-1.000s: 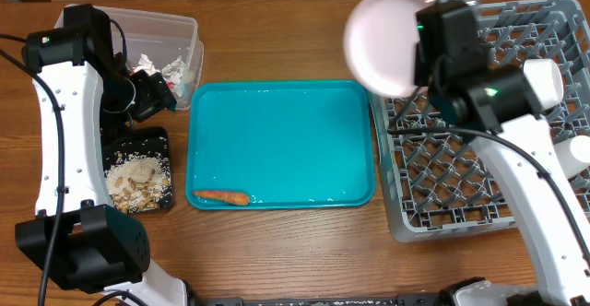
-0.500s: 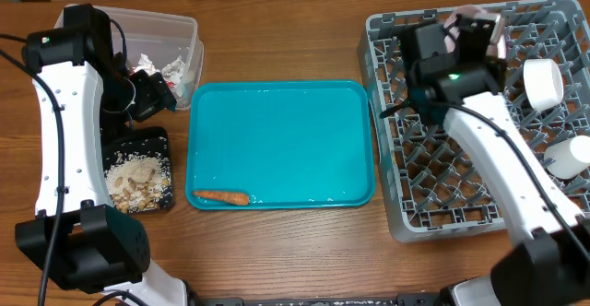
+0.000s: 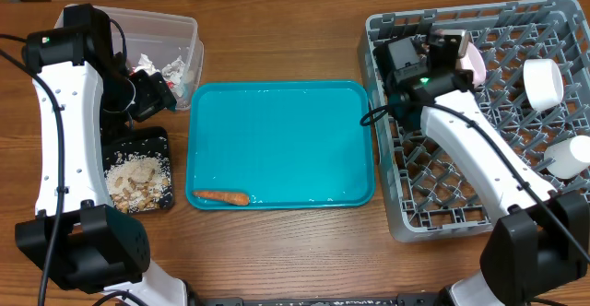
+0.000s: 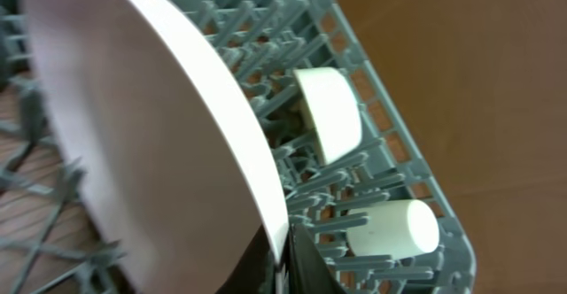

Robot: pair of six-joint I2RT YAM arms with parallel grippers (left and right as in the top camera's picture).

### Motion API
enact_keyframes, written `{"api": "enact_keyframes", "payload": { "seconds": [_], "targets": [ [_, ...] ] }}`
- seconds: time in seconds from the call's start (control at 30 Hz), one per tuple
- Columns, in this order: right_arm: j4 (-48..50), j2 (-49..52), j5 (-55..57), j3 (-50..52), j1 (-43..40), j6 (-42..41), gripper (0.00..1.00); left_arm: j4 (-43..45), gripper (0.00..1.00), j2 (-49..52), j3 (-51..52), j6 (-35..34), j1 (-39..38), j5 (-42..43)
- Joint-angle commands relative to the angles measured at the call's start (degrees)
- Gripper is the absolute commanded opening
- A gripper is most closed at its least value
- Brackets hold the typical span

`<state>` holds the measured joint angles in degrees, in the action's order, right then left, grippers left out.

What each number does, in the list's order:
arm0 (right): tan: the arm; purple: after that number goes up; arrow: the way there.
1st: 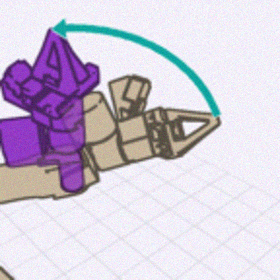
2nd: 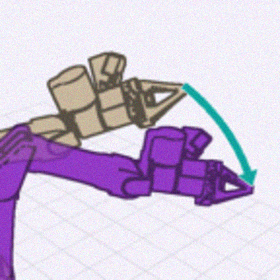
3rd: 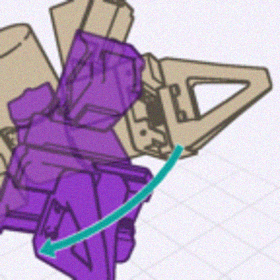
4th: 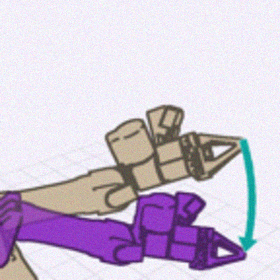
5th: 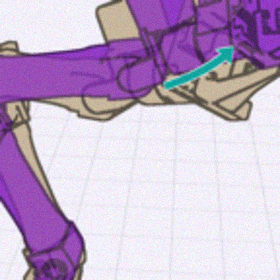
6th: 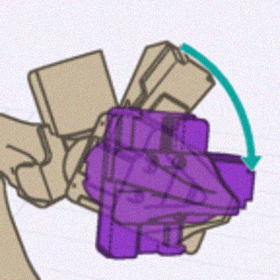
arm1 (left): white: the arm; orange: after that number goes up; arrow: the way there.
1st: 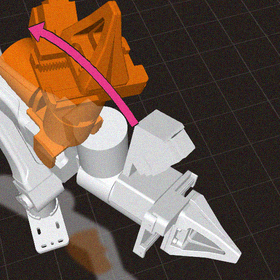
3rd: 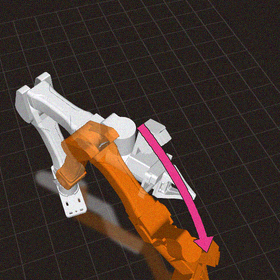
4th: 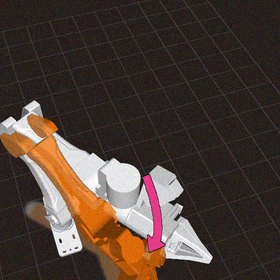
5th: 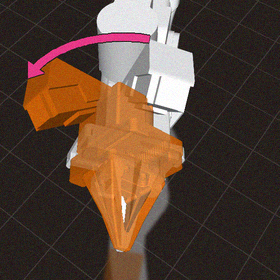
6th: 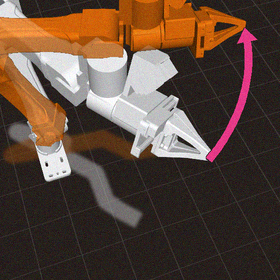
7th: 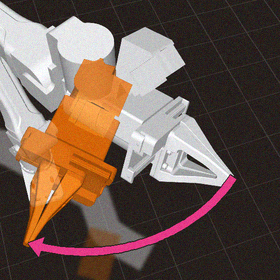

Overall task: Sort waste into correct bins and load items into the dishwasher
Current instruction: 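Lift the pink plate and stand it upright in the dish rack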

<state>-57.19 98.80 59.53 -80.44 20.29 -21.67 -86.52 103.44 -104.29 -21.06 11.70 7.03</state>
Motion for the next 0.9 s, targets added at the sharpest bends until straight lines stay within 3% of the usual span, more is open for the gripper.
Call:
{"api": "enact_keyframes", "payload": {
  "seconds": [0.0, 0.13, 0.37, 0.6, 0.73, 0.87],
  "targets": [
    [-0.2, -0.3, -11.1, 0.0, 2.0, -1.2, 0.12, 0.2, 0.9, -1.5, 0.0, -0.2, -0.2, -0.4],
    [-0.4, -0.3, -18.5, 0.0, 2.0, -1.1, 0.38, 0.1, 0.9, -1.5, 0.0, -0.2, -0.2, -0.4],
    [-4.3, -1.7, -19.9, -0.5, 2.2, -2.1, 0.43, -0.1, 0.91, -1.5, 0.0, -0.2, -0.2, -0.3],
    [-6.3, -12.4, -30.9, -4.2, 1.7, 2.2, 0.58, -1.1, 0.91, -1.5, 0.0, -0.2, -0.2, 0.1],
    [-6.3, -20.0, -36.4, -4.6, -0.9, 3.1, 0.76, -1.6, 0.91, -1.5, 0.0, -0.4, -1.5, 0.1],
    [-8.0, -24.5, -40.5, -4.6, -6.0, 4.1, 0.82, -2.1, 0.91, -1.5, 0.2, -2.0, -4.4, 0.1]
  ]
}}
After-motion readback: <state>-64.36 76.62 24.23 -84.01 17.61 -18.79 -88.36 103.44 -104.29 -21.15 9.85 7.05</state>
